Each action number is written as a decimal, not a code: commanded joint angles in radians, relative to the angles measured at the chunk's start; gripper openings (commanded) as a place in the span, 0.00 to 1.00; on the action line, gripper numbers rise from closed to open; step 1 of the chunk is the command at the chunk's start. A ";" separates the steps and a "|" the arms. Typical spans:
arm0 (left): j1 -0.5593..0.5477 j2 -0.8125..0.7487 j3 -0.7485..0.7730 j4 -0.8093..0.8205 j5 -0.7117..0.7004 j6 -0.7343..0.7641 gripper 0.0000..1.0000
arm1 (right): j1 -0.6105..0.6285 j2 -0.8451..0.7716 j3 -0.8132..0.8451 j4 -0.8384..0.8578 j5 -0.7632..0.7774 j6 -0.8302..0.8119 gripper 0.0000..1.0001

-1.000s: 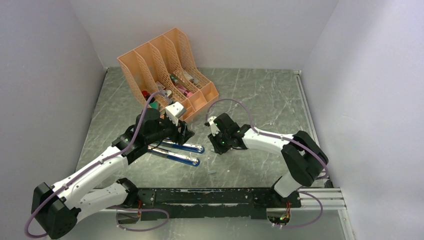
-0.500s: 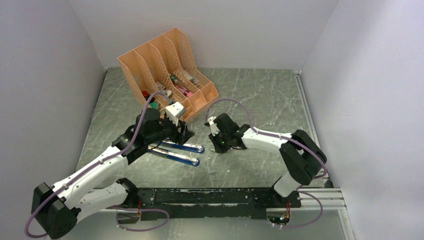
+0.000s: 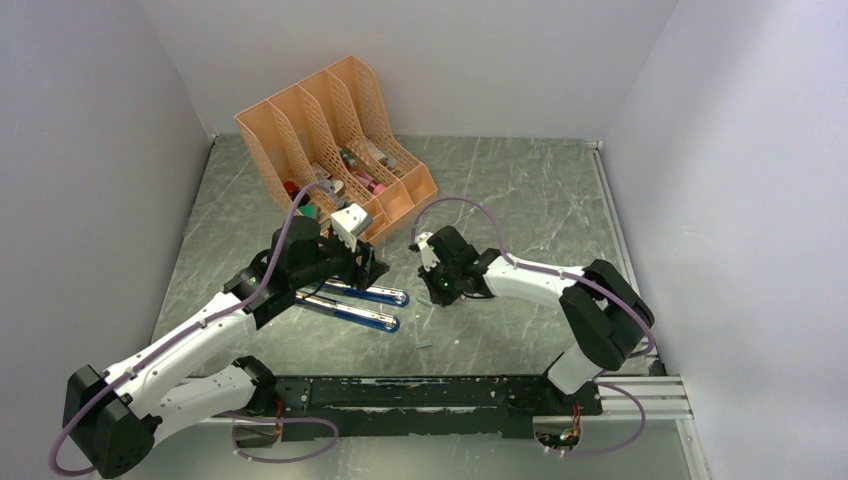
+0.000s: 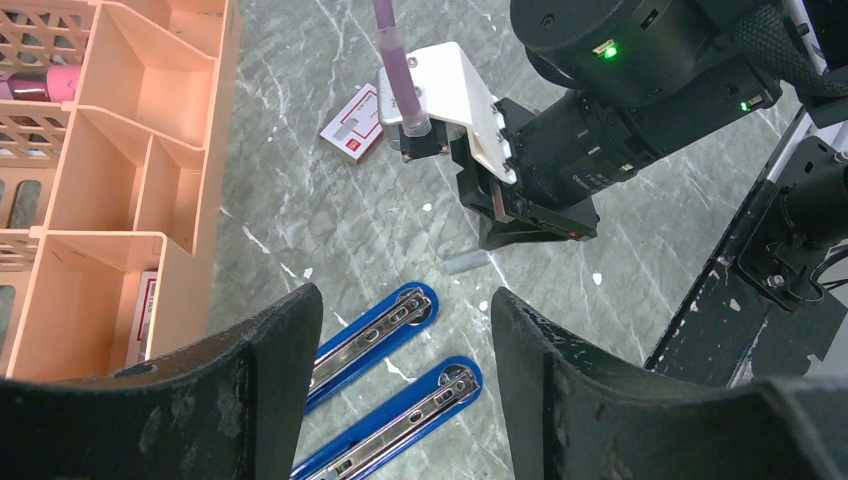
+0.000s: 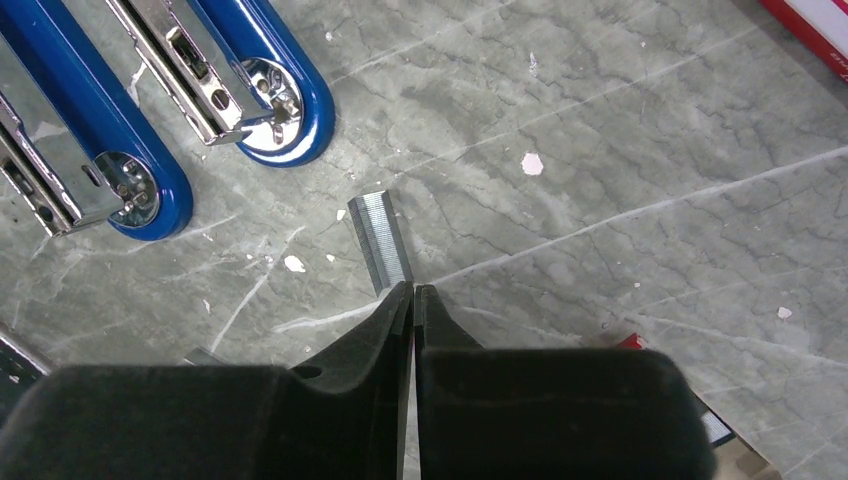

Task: Load the staples into the stapler

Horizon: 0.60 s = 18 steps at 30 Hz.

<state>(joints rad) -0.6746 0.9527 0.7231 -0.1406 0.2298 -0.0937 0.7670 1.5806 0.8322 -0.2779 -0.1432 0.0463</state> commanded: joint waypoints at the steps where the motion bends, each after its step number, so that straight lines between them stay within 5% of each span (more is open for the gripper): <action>1: 0.012 0.000 -0.001 0.013 0.021 -0.005 0.67 | -0.005 -0.021 0.007 0.017 -0.003 0.004 0.11; 18: 0.016 0.002 -0.002 0.013 0.022 -0.006 0.67 | -0.006 0.054 0.026 0.053 -0.038 -0.005 0.20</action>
<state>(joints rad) -0.6689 0.9527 0.7227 -0.1402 0.2310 -0.0940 0.7647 1.6135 0.8421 -0.2462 -0.1646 0.0471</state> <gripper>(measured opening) 0.671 0.194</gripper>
